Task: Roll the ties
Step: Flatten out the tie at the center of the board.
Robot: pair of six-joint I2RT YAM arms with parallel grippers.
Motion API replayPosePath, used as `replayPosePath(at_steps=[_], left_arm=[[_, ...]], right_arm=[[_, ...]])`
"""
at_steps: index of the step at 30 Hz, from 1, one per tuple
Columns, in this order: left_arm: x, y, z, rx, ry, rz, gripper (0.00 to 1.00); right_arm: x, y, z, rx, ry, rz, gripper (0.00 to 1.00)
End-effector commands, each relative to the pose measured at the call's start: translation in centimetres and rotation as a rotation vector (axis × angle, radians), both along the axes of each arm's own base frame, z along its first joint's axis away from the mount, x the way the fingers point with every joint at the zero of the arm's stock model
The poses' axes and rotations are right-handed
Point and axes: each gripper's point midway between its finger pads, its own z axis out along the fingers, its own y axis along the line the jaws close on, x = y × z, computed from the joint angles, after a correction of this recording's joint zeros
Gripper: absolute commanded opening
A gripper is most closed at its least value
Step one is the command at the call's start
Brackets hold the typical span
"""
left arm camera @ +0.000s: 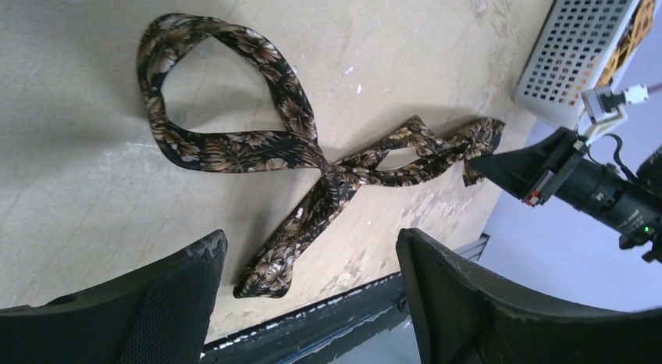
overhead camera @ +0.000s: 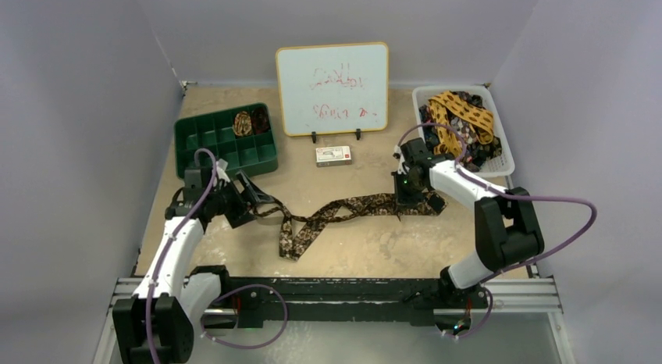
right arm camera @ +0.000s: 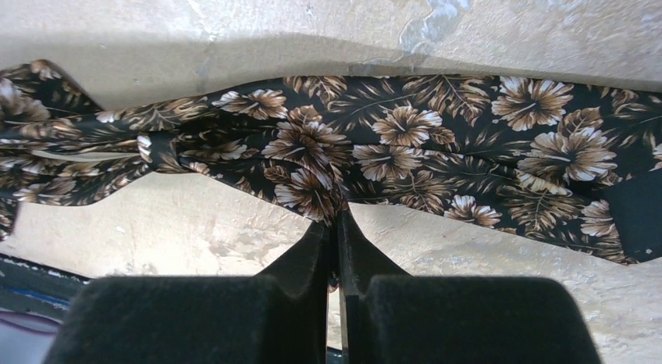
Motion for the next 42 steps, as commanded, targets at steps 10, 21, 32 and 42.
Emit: replayPosePath(at_steps=[10,21,32,42], left_arm=[[1.2,1.2,-3.0,0.070,0.073,0.162,0.74],[2.7,1.6,-6.1,0.057,0.173,0.255,0.66],[3.7,1.6,-6.1,0.121,0.153,0.140,0.00],[4.4,4.6,3.9,0.382,-0.060,0.009,0.00]], right_arm=[[0.0,0.4,1.3,0.023,0.006,0.061,0.07],[0.0,0.6,1.7,0.037,-0.009,0.077,0.07],[0.3,0.2,1.9,0.016,-0.014,0.072,0.07],[1.5,-1.6,1.7,-0.011,0.000,0.007,0.06]])
